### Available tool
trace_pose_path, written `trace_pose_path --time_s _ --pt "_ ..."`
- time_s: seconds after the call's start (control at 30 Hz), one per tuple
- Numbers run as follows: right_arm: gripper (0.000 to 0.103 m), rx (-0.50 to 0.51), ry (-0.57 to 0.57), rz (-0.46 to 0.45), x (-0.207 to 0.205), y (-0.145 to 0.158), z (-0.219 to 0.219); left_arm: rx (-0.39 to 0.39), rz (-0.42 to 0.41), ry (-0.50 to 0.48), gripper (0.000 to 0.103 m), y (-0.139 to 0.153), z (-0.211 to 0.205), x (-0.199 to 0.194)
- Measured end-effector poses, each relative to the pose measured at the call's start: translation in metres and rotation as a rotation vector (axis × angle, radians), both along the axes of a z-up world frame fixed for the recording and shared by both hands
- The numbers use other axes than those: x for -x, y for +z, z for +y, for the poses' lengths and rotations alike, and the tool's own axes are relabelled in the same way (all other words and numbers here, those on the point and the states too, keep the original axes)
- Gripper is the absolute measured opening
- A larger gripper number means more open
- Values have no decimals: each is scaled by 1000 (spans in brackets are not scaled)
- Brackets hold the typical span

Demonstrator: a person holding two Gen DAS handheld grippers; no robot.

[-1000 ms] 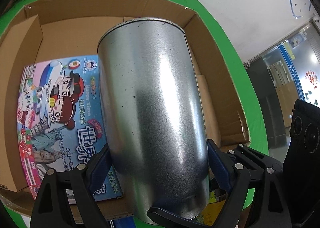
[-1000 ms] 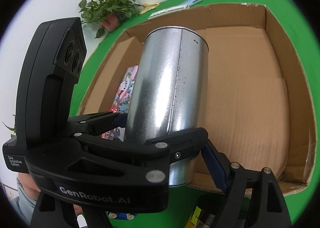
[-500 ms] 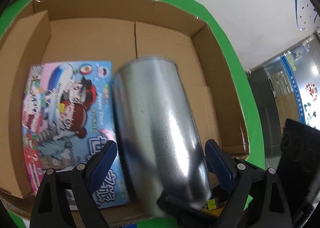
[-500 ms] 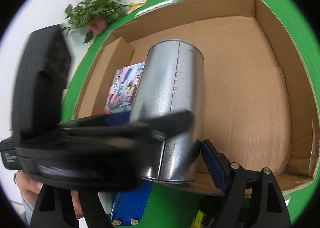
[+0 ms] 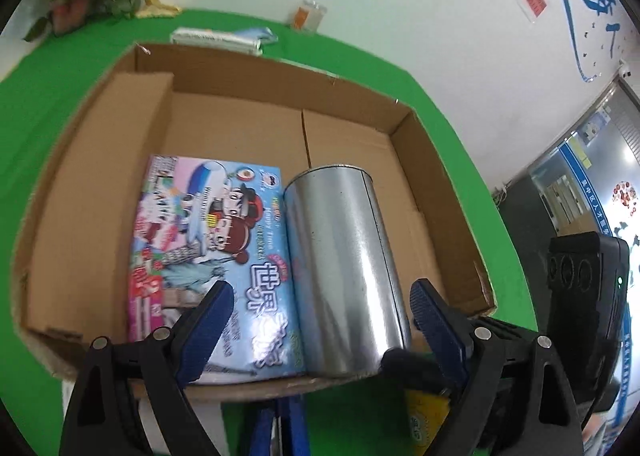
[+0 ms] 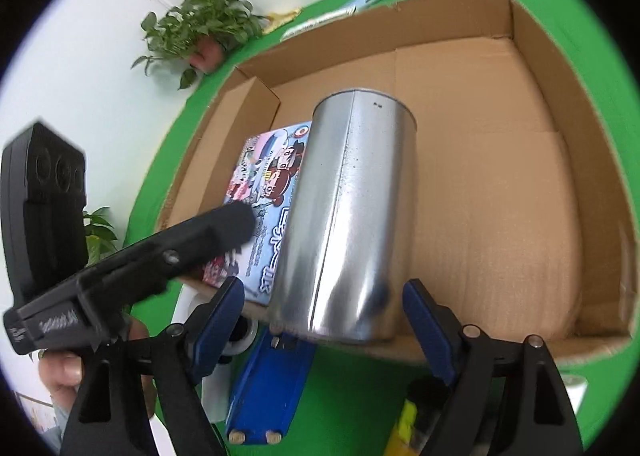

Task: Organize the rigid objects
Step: 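Lower the canister upright beside the game box and open the left gripper, then withdraw the left gripper and move it to the yellow-labelled jar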

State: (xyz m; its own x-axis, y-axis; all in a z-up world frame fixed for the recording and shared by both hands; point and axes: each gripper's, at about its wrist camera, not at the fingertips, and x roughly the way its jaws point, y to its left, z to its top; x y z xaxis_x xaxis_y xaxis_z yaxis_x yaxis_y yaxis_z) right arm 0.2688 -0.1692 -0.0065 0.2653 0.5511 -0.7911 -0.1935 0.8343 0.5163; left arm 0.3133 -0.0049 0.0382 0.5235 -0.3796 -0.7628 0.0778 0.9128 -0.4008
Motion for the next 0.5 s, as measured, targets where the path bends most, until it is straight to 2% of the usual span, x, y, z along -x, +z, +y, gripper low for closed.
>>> trace_pose_path --time_s 0.1,0.2,0.23,0.27,0.3,0.33,0.37,0.4,0.43,0.47,0.5 --pt "82 73 -48 -62 18 10 -12 -38 -79 26 90 11 1 27" --pt "82 219 -110 -190 46 27 -17 -118 -178 48 89 22 -2 58" --pt "82 254 -129 -242 55 34 -16 -129 -206 44 86 24 -5 66" --pt "82 279 -148 -295 66 40 -15 -138 -244 43 64 25 -9 78" --pt "75 296 -162 -342 78 45 -14 -143 -266 34 14 28 -14 89" --pt "51 302 -172 -376 86 48 -13 -154 -257 7 0 28 -19 96" --pt "41 314 -183 -400 95 50 -12 -150 -249 1 1 28 -24 99" --pt "37 325 -190 -404 99 51 -11 -129 -252 7 1 28 -24 107" --pt "37 324 -204 -413 105 51 -11 -88 -270 12 1 29 -24 116" --pt "41 305 -214 -436 111 52 -11 -64 -285 22 9 31 -23 122" --pt "63 299 -217 -453 118 54 -15 -69 -292 45 44 33 -23 130"
